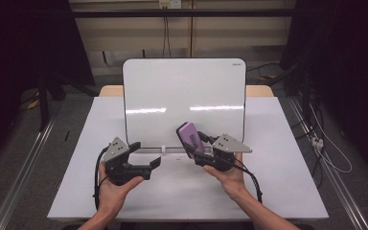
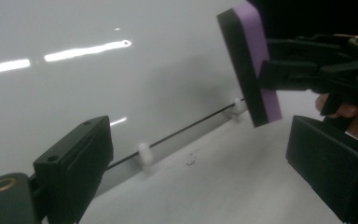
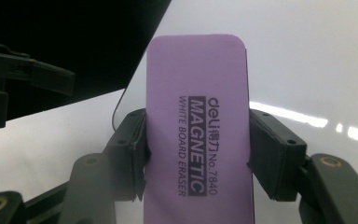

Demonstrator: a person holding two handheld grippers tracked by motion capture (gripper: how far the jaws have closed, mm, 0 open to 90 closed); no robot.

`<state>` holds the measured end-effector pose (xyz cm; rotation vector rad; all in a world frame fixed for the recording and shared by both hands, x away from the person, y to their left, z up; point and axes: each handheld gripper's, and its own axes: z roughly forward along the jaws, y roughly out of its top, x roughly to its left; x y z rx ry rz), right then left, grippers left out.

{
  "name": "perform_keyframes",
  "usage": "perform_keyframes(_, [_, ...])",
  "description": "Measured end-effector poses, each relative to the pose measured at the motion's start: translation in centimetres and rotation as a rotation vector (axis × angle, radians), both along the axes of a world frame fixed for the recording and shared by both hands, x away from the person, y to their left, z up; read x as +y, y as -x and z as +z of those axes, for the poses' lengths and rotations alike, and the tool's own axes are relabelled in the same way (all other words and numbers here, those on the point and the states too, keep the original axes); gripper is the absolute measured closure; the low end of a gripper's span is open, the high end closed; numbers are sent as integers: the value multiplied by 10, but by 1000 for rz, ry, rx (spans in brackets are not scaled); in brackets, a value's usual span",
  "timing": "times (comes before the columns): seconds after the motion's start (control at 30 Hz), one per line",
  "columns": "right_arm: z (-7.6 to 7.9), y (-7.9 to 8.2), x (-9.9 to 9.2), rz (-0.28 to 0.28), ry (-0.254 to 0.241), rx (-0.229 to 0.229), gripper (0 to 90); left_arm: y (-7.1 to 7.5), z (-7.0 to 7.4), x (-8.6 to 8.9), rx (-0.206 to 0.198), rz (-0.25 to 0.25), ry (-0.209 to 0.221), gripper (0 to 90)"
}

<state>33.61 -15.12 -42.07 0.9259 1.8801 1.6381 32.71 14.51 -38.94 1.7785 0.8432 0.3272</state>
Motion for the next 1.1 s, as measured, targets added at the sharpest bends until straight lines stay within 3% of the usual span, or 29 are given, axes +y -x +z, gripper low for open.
perform_keyframes(0.13, [-2,2,3,15,-39,13,418,1,2,-11,-63,25,75,102])
perform_keyframes(0.27, [-2,2,6,22,-59,18,418,-2,-1,-20,-91,69,161,163])
perform_keyframes(0.37, [-2,2,7,21,-67,19,417,-7,-2,-27,-80,78,191,181])
perform_keyframes(0.43, [-2,1,8,20,-71,18,418,-10,-2,-30,-61,84,240,223])
perform_keyframes(0.53, [-3,2,10,21,-78,20,418,-15,-1,-37,-43,87,276,274])
perform_keyframes(0.7, [-3,3,13,24,-87,17,417,-17,-2,-47,-26,91,309,403])
perform_keyframes(0.93, [-2,3,16,28,-111,33,417,-19,-5,-54,-19,58,307,548])
perform_keyframes(1.1, [-3,2,17,17,-117,35,417,-20,-7,-57,-3,67,337,603])
